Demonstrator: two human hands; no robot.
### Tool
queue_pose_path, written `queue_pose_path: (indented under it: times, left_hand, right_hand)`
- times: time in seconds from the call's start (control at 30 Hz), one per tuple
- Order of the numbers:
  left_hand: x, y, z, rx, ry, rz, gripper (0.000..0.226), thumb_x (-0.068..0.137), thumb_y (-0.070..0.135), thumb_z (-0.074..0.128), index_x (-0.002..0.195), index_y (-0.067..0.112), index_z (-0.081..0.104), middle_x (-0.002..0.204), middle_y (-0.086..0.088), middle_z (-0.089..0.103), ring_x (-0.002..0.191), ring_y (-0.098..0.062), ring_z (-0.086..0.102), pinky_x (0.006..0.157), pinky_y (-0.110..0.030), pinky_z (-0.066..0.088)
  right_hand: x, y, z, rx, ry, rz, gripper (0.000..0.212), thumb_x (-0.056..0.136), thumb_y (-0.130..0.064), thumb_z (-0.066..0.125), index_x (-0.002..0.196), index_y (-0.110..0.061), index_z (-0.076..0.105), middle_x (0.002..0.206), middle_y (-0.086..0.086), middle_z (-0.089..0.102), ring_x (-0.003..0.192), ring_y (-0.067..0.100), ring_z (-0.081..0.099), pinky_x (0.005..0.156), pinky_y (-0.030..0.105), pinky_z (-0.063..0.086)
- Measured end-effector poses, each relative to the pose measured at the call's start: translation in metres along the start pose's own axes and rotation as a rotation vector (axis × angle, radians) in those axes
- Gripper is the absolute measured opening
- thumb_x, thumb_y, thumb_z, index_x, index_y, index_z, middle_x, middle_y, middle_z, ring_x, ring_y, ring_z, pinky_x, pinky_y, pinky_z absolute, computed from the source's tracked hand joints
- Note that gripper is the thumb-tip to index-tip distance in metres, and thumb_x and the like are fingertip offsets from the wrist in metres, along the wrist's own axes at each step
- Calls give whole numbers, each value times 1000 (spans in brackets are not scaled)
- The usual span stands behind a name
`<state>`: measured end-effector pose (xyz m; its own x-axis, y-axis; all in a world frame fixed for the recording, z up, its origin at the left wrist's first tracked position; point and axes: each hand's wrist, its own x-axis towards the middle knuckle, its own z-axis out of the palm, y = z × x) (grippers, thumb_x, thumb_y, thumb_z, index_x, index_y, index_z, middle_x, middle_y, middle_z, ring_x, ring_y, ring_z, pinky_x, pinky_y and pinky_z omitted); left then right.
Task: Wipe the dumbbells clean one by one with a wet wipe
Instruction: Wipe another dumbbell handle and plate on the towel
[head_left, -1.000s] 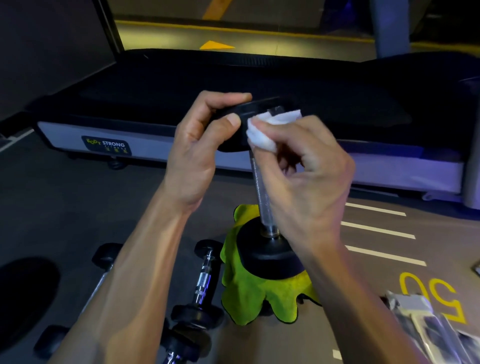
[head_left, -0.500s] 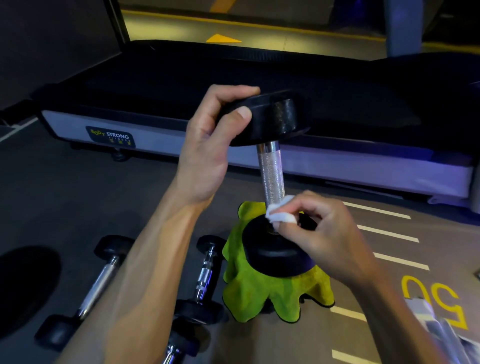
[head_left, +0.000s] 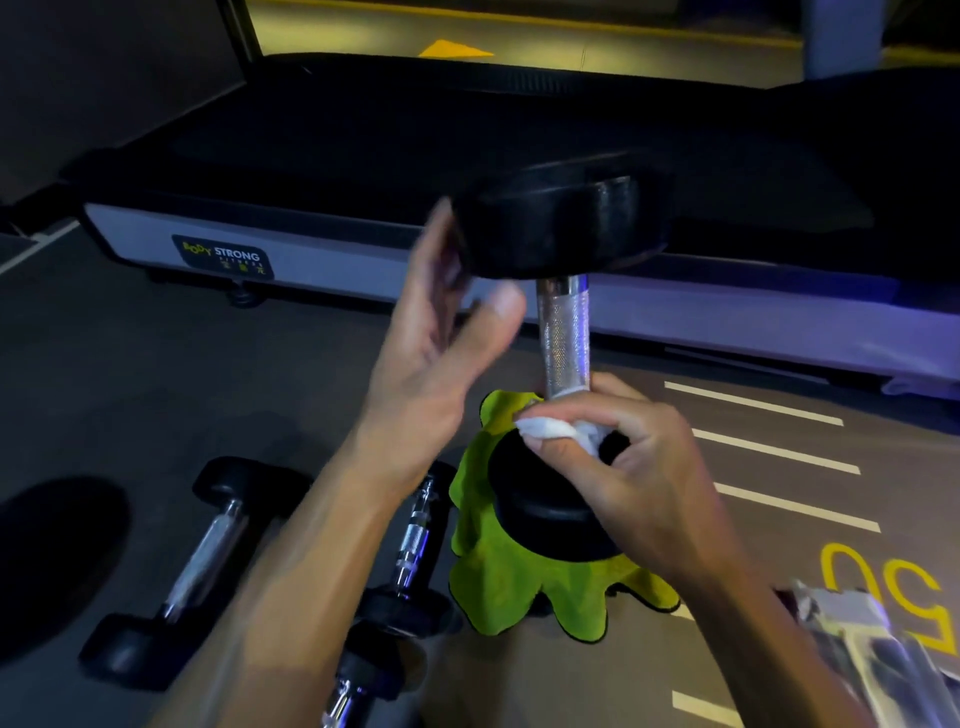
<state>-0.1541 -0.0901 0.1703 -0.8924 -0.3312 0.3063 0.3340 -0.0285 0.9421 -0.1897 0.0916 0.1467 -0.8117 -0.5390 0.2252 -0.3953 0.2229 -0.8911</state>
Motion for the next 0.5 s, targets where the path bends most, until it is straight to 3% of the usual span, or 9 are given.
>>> queue_pose_path:
  times: [0.03, 0.07, 0.17, 0.27, 0.37, 0.43, 0.5]
  left_hand:
    - [-10, -5, 2, 6, -31, -95, 62, 96, 37, 75, 149, 19, 50, 144, 2, 65, 139, -16, 57, 110, -28, 52]
    - [-18, -8, 6, 19, -88, -169, 49, 95, 33, 74, 140, 18, 59, 129, 7, 74, 125, -7, 67, 96, -12, 48]
    - [-24, -16, 20, 42, -132, -251, 38, 90, 31, 64, 124, 15, 70, 110, 4, 79, 104, -6, 74, 90, -18, 55]
    - [-12, -16, 34, 27, -39, -322, 37, 87, 39, 71, 114, 13, 73, 101, -1, 79, 91, -9, 74, 81, -20, 56]
    - [-2, -20, 41, 83, 17, -382, 31, 90, 39, 81, 106, 14, 74, 99, -5, 80, 86, -14, 75, 82, -31, 60]
    - [2, -21, 42, 80, 26, -406, 36, 87, 43, 80, 106, 13, 74, 104, -10, 79, 88, -18, 76, 87, -40, 63]
    - [4, -20, 42, 47, 16, -416, 35, 90, 39, 79, 108, 10, 72, 111, -20, 76, 91, -22, 76, 94, -46, 61]
  right_hand:
    - [0, 1, 0, -11, 12, -4, 9, 92, -18, 80, 94, -27, 83, 98, -7, 71, 97, 16, 70, 83, 26, 53]
    - [-1, 2, 0, -20, 14, -10, 6, 93, -21, 78, 93, -26, 82, 100, -7, 72, 97, 16, 70, 84, 30, 54]
    - [-2, 4, -5, -44, -32, 1, 10, 96, -27, 71, 96, -22, 80, 111, -5, 73, 102, 16, 70, 90, 45, 55]
    - [-5, 3, -9, -9, -73, 30, 12, 100, -20, 69, 99, -25, 80, 117, -8, 73, 109, 13, 70, 93, 45, 55]
    - [-7, 7, -10, -29, -96, 25, 18, 102, -29, 61, 101, -23, 78, 113, -4, 72, 102, 18, 70, 85, 51, 57]
    - [-7, 11, -12, -33, -110, 17, 19, 103, -26, 59, 103, -22, 77, 110, -1, 72, 99, 20, 70, 83, 49, 57]
    - [-8, 15, -14, 73, -88, 26, 20, 103, -19, 59, 106, -23, 78, 108, -1, 75, 99, 14, 71, 84, 35, 57]
